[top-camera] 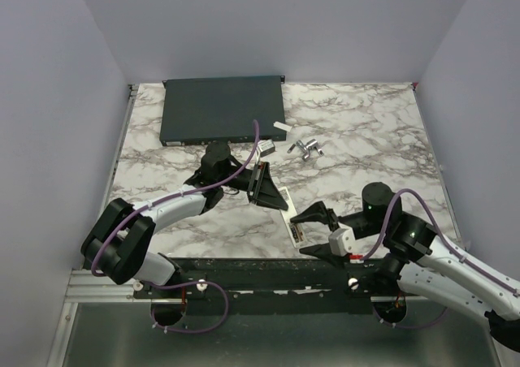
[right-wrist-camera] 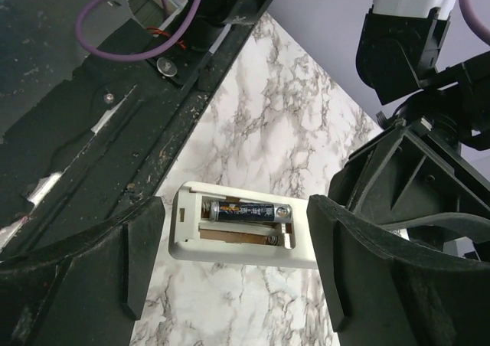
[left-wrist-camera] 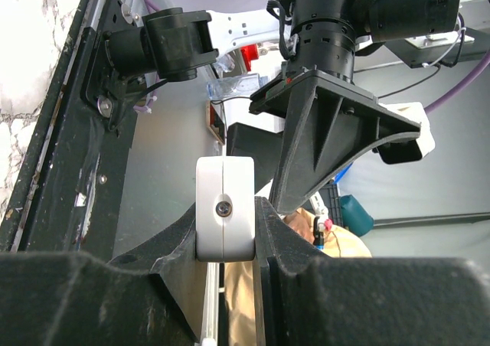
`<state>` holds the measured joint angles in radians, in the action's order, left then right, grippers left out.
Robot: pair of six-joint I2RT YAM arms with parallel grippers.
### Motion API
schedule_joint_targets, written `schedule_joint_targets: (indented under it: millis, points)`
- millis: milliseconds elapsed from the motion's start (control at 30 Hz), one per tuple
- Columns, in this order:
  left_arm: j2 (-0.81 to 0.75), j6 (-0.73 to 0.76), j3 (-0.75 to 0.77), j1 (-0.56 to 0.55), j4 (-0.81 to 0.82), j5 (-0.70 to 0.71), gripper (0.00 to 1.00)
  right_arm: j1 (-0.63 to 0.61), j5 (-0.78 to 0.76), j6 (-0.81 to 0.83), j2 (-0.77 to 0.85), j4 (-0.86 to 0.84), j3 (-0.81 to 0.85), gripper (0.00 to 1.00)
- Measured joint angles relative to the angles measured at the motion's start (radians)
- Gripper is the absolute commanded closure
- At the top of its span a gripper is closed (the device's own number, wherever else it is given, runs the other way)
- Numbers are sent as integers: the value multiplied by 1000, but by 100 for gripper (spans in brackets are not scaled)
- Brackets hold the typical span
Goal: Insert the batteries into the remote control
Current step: Load the battery into the remote control.
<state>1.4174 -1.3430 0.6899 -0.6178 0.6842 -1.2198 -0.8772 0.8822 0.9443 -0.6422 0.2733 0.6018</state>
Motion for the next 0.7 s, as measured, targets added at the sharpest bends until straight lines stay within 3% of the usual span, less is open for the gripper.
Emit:
schedule_joint_targets:
  millis: [700]
  points:
    - [0,-10,0,0,10,0,100,-7,19,0,-24,-11,0,30]
